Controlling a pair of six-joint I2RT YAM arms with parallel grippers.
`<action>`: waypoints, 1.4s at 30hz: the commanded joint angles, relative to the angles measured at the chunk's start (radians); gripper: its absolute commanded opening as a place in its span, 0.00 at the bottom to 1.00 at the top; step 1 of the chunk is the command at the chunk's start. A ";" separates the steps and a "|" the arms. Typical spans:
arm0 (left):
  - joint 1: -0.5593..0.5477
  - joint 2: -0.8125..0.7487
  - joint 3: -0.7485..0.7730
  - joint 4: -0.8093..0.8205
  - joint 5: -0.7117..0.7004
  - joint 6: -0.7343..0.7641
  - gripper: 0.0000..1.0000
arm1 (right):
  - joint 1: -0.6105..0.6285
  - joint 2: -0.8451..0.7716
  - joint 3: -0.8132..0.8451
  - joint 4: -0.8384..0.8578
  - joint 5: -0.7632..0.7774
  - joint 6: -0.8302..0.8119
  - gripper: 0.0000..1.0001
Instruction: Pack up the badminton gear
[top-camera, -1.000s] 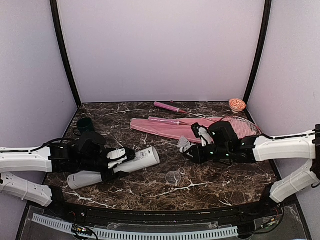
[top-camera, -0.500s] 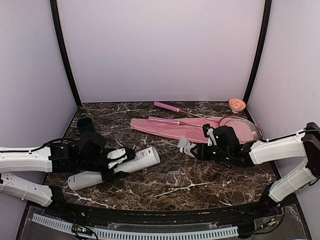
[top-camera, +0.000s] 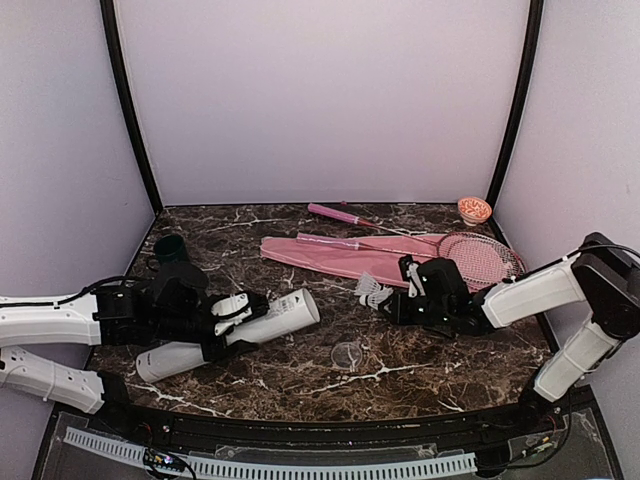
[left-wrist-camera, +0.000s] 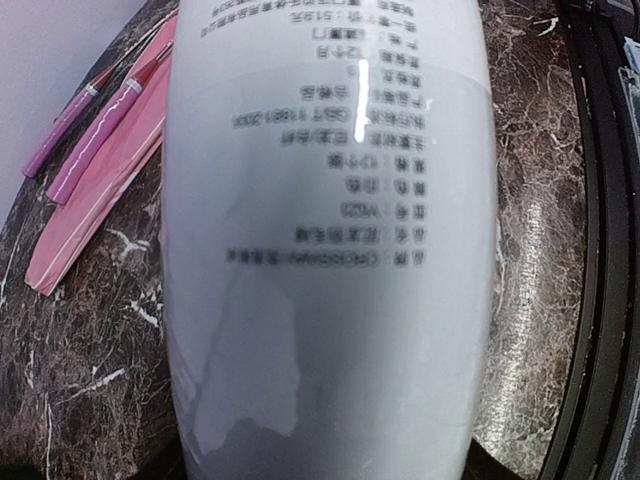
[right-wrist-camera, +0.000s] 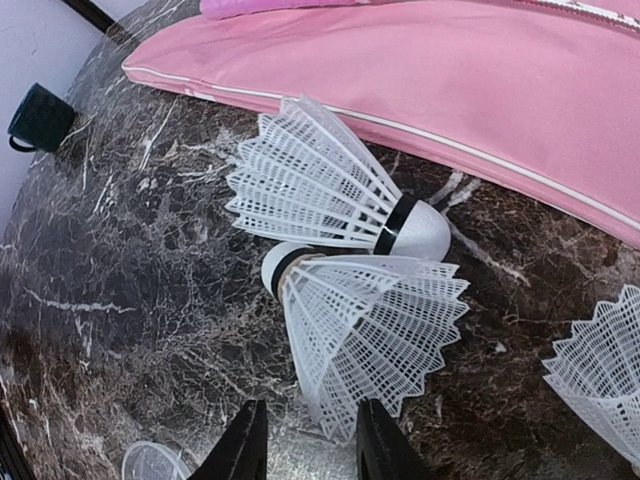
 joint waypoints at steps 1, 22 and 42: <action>0.001 -0.052 -0.004 0.052 0.019 -0.026 0.44 | -0.010 0.013 0.040 0.054 -0.022 -0.038 0.27; -0.003 -0.105 -0.016 0.123 0.089 -0.107 0.44 | -0.007 -0.370 0.208 -0.427 -0.226 -0.228 0.00; -0.052 -0.175 -0.033 0.095 0.171 -0.022 0.44 | 0.480 -0.411 0.683 -0.950 -0.190 -0.417 0.00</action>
